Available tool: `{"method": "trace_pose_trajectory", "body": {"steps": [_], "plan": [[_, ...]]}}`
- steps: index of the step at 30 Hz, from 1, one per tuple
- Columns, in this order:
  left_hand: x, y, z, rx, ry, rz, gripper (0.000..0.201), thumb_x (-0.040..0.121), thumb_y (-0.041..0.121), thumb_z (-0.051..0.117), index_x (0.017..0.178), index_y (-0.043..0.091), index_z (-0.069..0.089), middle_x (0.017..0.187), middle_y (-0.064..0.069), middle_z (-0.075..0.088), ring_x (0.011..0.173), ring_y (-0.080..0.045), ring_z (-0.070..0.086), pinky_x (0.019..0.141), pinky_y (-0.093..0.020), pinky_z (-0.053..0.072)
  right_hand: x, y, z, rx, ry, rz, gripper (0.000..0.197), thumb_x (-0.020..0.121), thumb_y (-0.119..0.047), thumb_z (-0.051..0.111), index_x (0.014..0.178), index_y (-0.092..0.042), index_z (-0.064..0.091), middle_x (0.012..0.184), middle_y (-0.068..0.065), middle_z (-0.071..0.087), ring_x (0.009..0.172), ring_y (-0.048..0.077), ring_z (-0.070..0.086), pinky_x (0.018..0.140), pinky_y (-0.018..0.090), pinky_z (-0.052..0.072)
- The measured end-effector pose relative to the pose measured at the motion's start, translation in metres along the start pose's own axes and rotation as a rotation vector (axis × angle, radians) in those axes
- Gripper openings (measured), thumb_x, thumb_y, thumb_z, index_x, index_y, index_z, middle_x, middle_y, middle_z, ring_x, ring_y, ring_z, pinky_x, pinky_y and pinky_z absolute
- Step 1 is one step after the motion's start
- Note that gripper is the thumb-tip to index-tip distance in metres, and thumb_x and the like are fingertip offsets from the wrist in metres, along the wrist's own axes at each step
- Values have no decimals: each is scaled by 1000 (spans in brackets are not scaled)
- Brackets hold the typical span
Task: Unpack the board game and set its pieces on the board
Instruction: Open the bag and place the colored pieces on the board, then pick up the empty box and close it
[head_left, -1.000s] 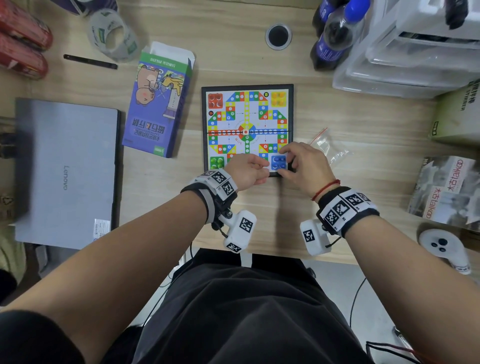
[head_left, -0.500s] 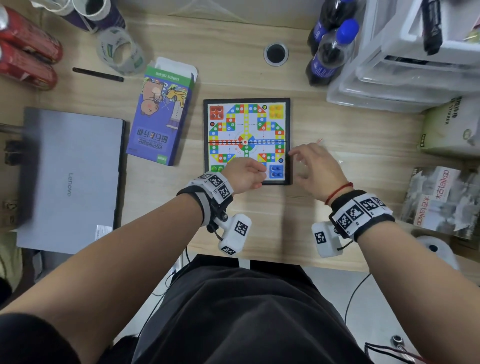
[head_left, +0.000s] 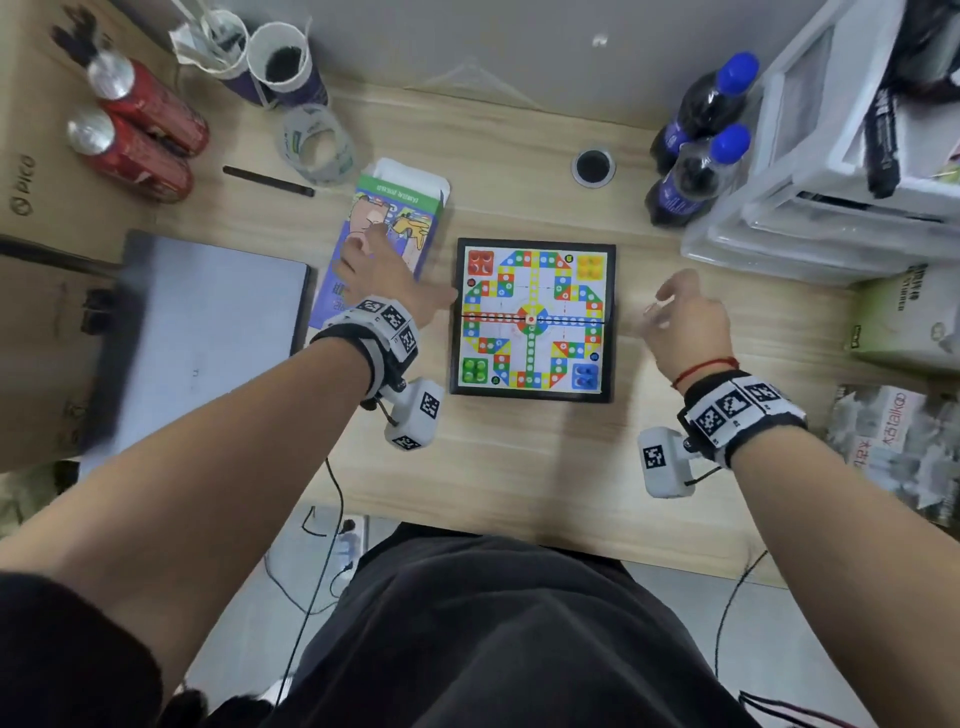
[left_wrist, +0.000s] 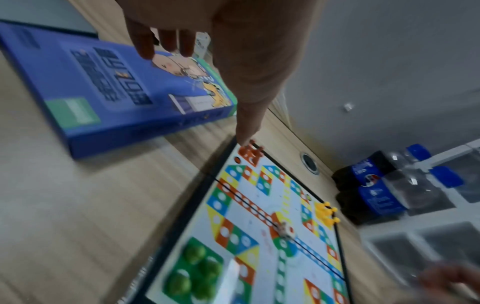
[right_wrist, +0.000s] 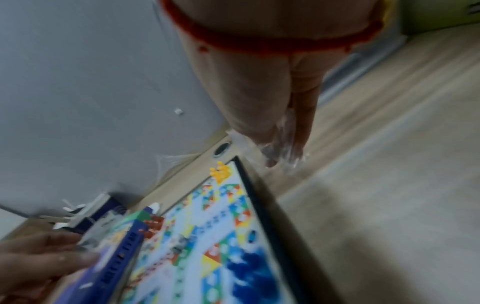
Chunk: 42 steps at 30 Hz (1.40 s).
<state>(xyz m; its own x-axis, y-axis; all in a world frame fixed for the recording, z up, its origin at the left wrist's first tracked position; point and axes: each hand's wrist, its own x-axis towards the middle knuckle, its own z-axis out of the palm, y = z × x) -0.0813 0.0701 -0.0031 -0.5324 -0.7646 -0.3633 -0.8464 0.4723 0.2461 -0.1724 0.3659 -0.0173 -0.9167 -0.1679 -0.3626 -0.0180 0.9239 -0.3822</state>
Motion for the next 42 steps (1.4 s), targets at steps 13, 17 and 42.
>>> {"method": "trace_pose_trajectory", "body": {"steps": [13,17,42], "plan": [[49,-37,2,72,-129,-90,137,43,58,89,148,10,14,136,-13,36,127,-31,38,103,-42,35,15,-137,18,1,-180,-337,23,86,-8,53,95,-20,71,88,1,73,81,18,64,78,21,45],[58,-42,-6,70,-141,-30,135,39,62,87,142,5,22,132,-11,36,123,-29,40,103,-41,38,10,-160,19,85,-257,-370,38,84,-6,50,117,-15,66,113,3,70,102,21,64,93,21,42],[5,-24,-57,-86,-57,400,113,49,33,84,141,10,22,131,-2,35,121,-24,33,93,-34,43,-1,-231,-50,-359,-77,-715,25,86,-10,42,84,-6,67,93,14,60,95,34,51,65,33,29]]}}
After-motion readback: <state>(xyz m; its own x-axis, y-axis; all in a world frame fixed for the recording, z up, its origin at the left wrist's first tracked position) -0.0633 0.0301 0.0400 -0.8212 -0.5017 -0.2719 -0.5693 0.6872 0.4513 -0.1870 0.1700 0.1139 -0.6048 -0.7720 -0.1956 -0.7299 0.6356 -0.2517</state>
